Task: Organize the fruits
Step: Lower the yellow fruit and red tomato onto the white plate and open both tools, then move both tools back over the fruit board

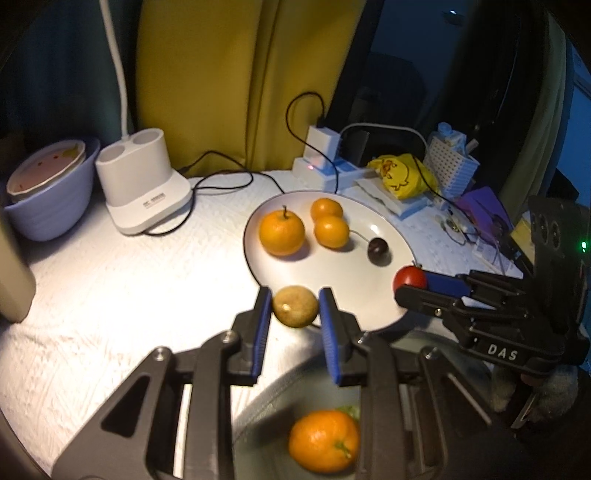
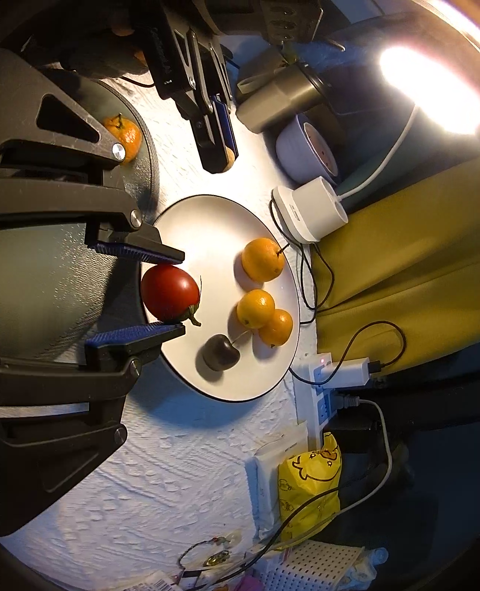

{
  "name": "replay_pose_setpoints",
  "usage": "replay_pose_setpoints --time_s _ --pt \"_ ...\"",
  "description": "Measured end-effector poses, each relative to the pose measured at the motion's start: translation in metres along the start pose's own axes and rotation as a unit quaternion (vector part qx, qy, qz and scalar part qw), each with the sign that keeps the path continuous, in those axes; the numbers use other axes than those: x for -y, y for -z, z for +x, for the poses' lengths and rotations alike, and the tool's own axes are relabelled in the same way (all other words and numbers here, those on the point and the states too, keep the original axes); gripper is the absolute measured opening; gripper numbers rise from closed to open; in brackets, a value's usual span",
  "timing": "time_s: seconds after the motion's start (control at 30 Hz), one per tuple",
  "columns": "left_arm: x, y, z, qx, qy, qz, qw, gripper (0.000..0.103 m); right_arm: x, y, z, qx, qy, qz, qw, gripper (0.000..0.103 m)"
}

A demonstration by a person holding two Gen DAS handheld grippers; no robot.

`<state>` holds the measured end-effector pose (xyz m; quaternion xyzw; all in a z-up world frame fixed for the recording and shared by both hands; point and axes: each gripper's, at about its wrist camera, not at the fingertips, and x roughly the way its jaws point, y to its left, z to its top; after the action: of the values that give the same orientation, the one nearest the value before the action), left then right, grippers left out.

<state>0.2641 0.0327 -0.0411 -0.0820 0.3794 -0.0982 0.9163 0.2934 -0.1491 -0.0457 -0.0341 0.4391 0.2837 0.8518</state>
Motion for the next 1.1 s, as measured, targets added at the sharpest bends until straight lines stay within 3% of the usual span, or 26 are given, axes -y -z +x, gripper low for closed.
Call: replay_pose_setpoints --time_s 0.53,1.1 --pt "-0.003 -0.006 0.030 -0.021 0.006 -0.011 0.9997 0.028 0.001 -0.002 0.017 -0.008 0.008 -0.014 1.000 0.034" --pt "0.001 -0.001 -0.009 0.013 0.001 -0.013 0.9998 0.029 -0.012 -0.005 0.000 -0.001 0.009 -0.025 1.000 0.038"
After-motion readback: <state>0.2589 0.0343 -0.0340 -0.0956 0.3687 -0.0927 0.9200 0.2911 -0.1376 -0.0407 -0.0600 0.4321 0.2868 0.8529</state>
